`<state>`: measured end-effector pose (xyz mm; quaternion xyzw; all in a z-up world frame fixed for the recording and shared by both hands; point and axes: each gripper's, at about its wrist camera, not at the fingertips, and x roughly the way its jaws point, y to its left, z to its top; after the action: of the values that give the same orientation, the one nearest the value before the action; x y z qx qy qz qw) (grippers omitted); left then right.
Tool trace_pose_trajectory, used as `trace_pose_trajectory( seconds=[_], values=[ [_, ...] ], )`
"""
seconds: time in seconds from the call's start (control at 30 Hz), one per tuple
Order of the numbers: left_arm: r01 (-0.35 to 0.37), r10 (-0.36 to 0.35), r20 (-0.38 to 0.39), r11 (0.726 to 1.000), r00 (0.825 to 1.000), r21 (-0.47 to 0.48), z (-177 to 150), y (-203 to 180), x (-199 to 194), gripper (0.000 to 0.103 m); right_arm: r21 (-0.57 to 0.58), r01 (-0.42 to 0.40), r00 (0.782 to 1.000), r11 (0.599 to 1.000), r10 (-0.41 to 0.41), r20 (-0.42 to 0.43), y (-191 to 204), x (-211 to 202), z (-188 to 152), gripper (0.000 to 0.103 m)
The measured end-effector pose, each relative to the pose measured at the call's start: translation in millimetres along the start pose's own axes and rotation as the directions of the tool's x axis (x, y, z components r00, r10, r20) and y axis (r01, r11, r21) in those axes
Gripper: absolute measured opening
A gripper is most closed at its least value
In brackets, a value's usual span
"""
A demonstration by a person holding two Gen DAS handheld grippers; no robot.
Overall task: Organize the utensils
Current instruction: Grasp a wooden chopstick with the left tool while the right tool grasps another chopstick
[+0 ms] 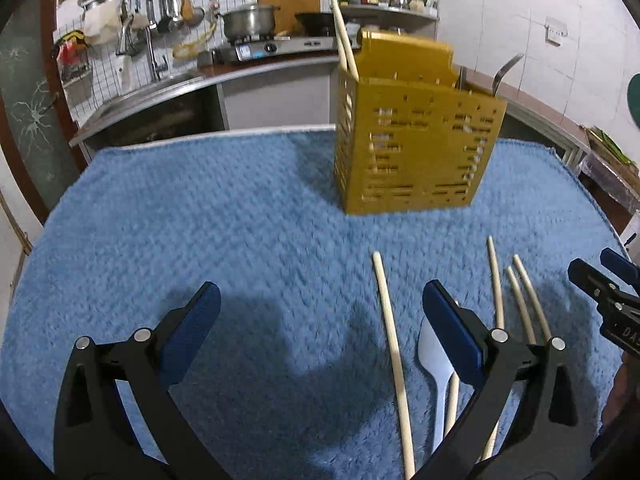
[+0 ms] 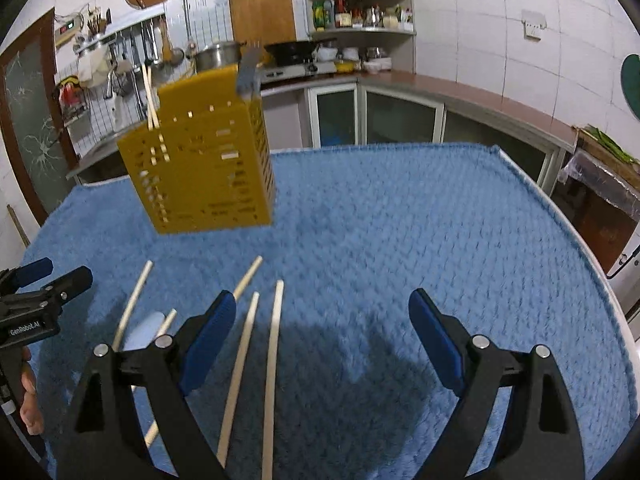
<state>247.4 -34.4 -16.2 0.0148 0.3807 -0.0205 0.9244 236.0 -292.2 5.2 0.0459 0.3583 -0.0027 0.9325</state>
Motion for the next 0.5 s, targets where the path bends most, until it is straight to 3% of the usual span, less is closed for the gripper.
trace_pose_trajectory(
  seconds=[0.3, 0.37, 0.5],
  values=[
    [0.002, -0.006, -0.092, 0.999, 0.996, -0.043, 1, -5, 31, 0.097, -0.048, 0.029, 0.997, 0.998, -0.033, -0.072, 13, 32, -3, 0.083],
    [0.002, -0.006, -0.103, 0.999, 0.995, -0.044, 3, -6, 37, 0.096, -0.064, 0.03, 0.995, 0.998, -0.036, -0.094, 16, 38, -5, 0.072],
    [0.029, -0.034, -0.115, 0.998, 0.993, -0.048, 4, -8, 45, 0.08, -0.044, 0.008, 0.988, 0.999, -0.014, -0.151, 13, 52, -7, 0.05]
  ],
)
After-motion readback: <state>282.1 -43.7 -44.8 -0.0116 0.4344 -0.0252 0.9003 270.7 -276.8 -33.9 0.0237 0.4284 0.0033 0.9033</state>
